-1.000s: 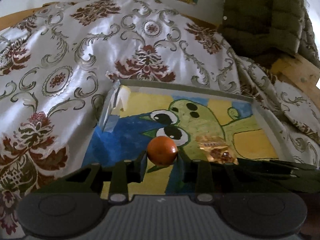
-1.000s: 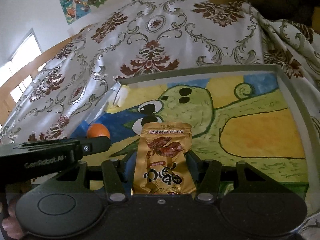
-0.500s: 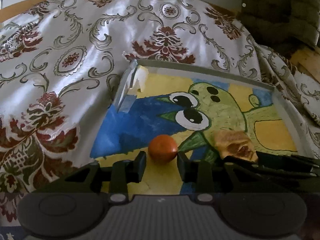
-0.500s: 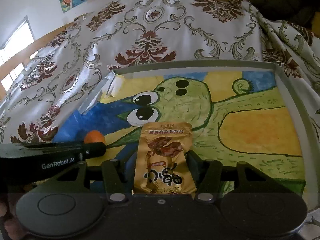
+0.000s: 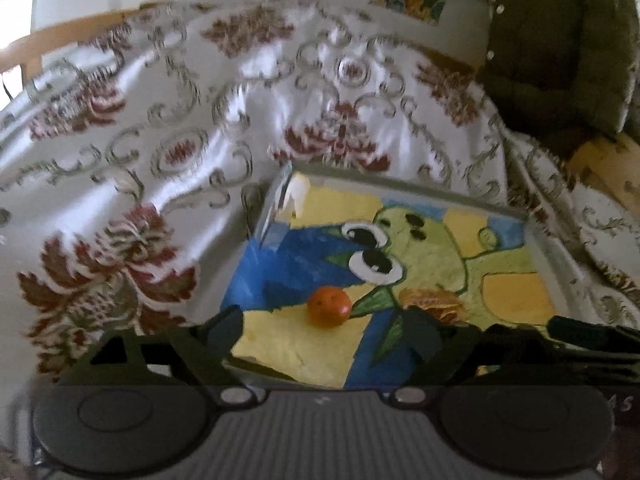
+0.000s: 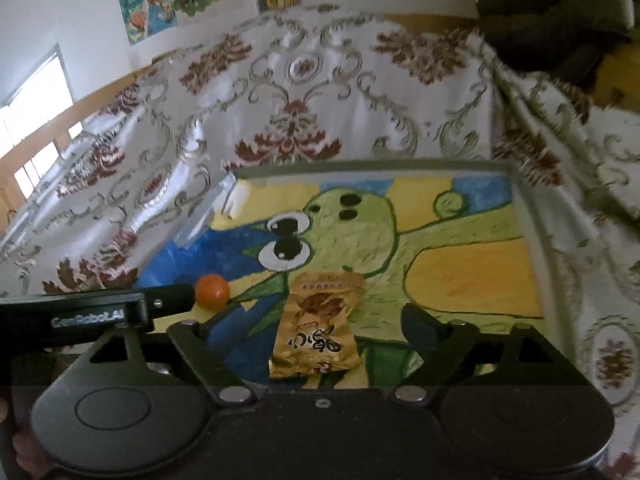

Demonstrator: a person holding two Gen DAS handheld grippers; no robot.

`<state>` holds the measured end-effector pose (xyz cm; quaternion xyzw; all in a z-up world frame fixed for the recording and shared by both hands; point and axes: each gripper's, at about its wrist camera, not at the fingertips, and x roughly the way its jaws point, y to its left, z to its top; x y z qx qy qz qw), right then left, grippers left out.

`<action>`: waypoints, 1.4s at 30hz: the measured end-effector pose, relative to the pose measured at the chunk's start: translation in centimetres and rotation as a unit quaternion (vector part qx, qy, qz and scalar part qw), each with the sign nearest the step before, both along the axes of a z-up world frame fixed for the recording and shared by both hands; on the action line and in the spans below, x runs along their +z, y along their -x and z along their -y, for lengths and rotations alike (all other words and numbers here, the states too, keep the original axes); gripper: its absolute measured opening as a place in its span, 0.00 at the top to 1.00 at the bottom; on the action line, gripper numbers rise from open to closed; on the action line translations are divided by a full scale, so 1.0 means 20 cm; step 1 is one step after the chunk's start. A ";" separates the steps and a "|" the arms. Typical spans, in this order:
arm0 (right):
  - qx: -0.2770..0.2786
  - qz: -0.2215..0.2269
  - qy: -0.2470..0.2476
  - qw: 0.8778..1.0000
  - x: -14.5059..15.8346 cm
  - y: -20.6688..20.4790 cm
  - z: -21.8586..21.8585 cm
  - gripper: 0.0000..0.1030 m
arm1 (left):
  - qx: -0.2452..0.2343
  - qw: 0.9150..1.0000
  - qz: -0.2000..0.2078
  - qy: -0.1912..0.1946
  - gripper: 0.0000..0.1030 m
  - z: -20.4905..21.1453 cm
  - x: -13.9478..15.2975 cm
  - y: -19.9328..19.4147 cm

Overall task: Organize snacks
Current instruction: 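Carry the mandarin and gold packet into the frog tray and open both tools, then withdraw both open tools from the tray back toward the remaining snacks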

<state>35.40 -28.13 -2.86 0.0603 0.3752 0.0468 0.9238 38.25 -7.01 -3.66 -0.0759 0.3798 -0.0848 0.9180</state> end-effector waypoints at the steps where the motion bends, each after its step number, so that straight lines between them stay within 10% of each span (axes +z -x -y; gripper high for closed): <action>1: -0.001 0.007 0.001 1.000 0.04 0.03 0.00 0.10 | 0.001 1.000 0.007 -0.001 0.04 0.00 0.03 0.03; 19: -0.041 0.088 0.011 0.995 0.47 0.84 -0.01 0.01 | 0.006 0.992 0.120 -0.040 0.00 -0.08 0.47 0.80; 42: -0.086 0.088 0.026 0.992 0.39 1.72 -0.20 0.01 | -0.007 0.989 0.114 -0.090 0.00 -0.25 0.40 1.64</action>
